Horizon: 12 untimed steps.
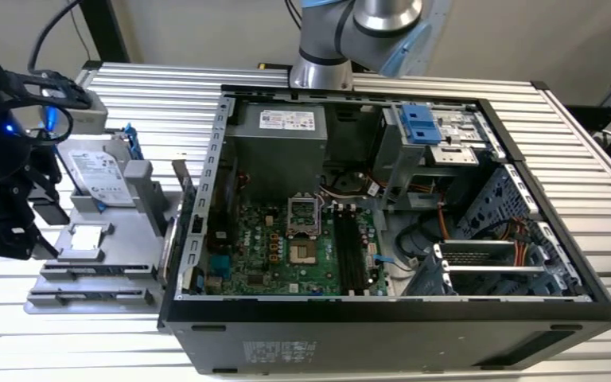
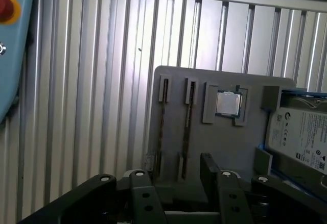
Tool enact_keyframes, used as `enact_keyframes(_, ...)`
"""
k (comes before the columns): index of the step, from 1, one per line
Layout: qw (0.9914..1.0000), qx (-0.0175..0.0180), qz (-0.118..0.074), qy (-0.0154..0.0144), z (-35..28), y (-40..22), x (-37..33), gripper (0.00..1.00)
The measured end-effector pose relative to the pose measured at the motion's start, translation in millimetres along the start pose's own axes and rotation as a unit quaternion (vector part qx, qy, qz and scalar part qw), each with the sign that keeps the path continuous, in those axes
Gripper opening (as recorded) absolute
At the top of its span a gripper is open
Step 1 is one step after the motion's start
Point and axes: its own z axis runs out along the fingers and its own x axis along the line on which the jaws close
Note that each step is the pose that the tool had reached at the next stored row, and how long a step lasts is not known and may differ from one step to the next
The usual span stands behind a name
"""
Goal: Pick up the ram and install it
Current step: 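Pick up the ram and move it above insertion slot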
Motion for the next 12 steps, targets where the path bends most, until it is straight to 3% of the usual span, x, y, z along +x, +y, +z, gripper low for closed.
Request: enact_keyframes(12, 1.0, 0.0, 0.0, 0.0, 21.8, -3.4, 1.4, 1.0)
